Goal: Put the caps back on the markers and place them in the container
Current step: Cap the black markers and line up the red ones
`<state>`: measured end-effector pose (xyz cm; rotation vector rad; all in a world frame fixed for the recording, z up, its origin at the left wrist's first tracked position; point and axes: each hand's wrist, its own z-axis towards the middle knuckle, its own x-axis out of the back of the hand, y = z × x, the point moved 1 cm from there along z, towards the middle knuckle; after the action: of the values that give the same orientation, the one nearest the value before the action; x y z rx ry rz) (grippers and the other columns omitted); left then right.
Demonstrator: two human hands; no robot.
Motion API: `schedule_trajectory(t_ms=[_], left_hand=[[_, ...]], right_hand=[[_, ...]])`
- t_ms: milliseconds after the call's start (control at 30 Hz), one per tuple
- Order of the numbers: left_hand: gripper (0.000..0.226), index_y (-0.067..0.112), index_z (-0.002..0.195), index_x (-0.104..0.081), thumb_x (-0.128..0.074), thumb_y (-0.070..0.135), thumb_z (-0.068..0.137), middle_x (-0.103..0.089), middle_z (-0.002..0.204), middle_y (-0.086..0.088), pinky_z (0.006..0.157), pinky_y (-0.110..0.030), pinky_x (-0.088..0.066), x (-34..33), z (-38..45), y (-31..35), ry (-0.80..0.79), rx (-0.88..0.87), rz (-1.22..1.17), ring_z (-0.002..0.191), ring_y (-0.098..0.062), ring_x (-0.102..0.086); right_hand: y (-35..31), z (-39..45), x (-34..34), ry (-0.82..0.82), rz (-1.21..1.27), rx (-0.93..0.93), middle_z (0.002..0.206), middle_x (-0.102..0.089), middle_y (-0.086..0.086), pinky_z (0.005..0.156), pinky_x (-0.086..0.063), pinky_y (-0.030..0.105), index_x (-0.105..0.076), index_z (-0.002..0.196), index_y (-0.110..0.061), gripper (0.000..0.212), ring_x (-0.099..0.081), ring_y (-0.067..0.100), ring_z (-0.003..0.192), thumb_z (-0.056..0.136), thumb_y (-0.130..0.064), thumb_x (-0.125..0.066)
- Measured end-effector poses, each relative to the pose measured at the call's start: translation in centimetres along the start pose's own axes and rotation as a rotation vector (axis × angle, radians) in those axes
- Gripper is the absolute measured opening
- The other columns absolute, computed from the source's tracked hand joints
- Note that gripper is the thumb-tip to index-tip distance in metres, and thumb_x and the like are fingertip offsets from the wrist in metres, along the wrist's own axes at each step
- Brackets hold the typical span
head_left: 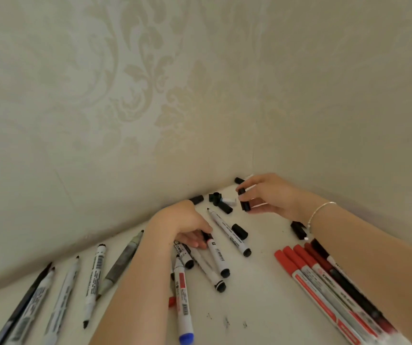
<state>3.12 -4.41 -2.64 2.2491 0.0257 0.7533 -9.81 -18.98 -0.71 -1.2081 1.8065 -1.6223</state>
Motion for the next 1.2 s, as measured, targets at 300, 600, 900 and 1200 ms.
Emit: schedule_trajectory(t_ms=[300,600,900,1200], left_hand=[[0.030,0.004,0.118,-0.049,-0.061,0.003,0.091,-0.071,0.086,-0.017,0.065,-0.027,-0.060,0.6,-1.1,-0.1,-0.059,-0.045,-0.121,0.072,-0.023,-0.072],[0.054,0.025,0.134,-0.040,-0.064,0.004,0.090,-0.074,0.092,-0.017,0.068,-0.030,-0.061,1.6,-2.0,-0.1,-0.070,-0.269,-0.268,0.080,-0.025,-0.074],[0.076,0.028,0.148,-0.020,-0.063,0.002,0.090,-0.073,0.090,-0.019,0.071,-0.034,-0.061,0.9,-1.5,-0.1,-0.045,-0.205,-0.159,0.074,-0.025,-0.074],[0.024,0.000,0.109,-0.062,-0.063,0.015,0.090,-0.074,0.097,-0.014,0.078,-0.030,-0.060,2.0,-1.5,-0.2,0.015,-0.224,-0.213,0.082,-0.018,-0.074]], right_hand=[[0.4,0.1,0.9,-0.113,0.274,-0.079,0.087,-0.061,0.012,0.078,-0.055,0.033,-0.065,0.102,-0.005,0.019,-0.064,0.024,0.078,0.089,0.004,-0.055],[1.2,-0.2,0.8,-0.026,-0.557,-0.116,0.078,-0.057,0.005,0.069,-0.055,0.028,-0.058,0.119,-0.012,0.038,-0.056,0.016,0.068,0.083,-0.004,-0.067],[0.9,1.8,-2.4,0.144,-0.907,0.148,0.121,-0.058,0.009,0.087,-0.045,0.025,-0.053,0.129,-0.010,0.036,-0.056,0.022,0.108,0.093,-0.010,-0.049],[1.4,4.2,-5.4,0.167,-1.009,0.182,0.103,-0.064,0.010,0.079,-0.053,0.033,-0.062,0.109,-0.007,0.020,-0.063,0.023,0.091,0.091,-0.014,-0.054]])
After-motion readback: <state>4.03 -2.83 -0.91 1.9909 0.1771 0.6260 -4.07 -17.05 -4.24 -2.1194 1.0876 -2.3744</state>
